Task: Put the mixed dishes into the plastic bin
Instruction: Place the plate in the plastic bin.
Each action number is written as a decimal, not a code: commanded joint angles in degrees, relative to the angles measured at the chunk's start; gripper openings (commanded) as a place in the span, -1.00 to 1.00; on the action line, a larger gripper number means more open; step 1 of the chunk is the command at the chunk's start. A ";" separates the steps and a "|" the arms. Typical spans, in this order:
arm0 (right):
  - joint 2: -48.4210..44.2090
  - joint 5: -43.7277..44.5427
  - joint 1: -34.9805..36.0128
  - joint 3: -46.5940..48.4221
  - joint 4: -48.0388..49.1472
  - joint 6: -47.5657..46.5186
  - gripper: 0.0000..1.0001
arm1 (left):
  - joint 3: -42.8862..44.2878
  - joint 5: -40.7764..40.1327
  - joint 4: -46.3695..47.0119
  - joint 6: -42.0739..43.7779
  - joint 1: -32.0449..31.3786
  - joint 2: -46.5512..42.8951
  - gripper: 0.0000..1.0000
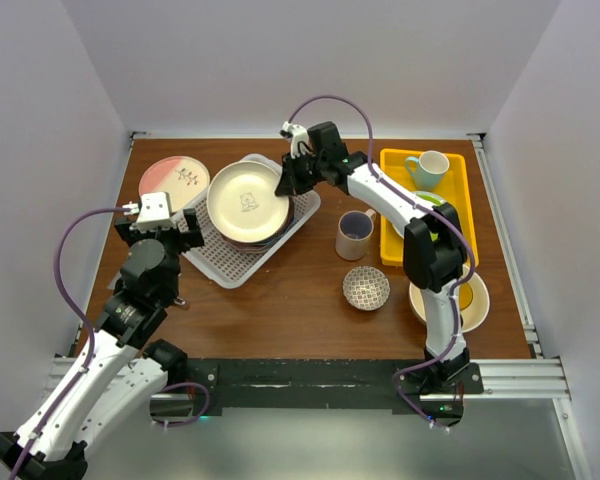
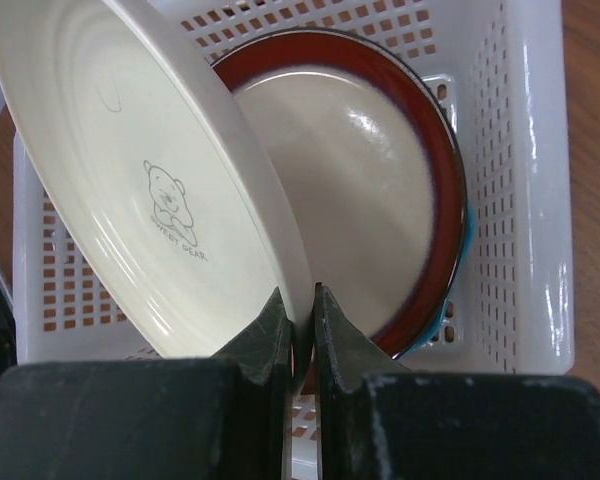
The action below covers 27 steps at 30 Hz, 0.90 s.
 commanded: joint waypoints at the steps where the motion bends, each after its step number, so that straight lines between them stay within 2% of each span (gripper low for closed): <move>1: 1.68 3.31 0.09 4.26 0.91 1.14 -0.81 | 0.04 -0.90 2.95 -1.02 0.50 -0.12 1.00; 5: 2.91 3.84 0.09 5.31 0.20 0.88 -0.65 | -0.05 -0.90 2.86 -1.02 0.59 -0.03 1.00; 15: 3.09 5.86 0.01 5.23 -0.68 -0.44 -0.49 | -0.13 -0.73 3.03 -1.02 0.76 -0.03 1.00; 27: 0.98 6.92 -0.44 4.18 -0.76 -1.41 -0.19 | -0.14 -0.38 2.95 -1.02 0.85 -0.12 1.00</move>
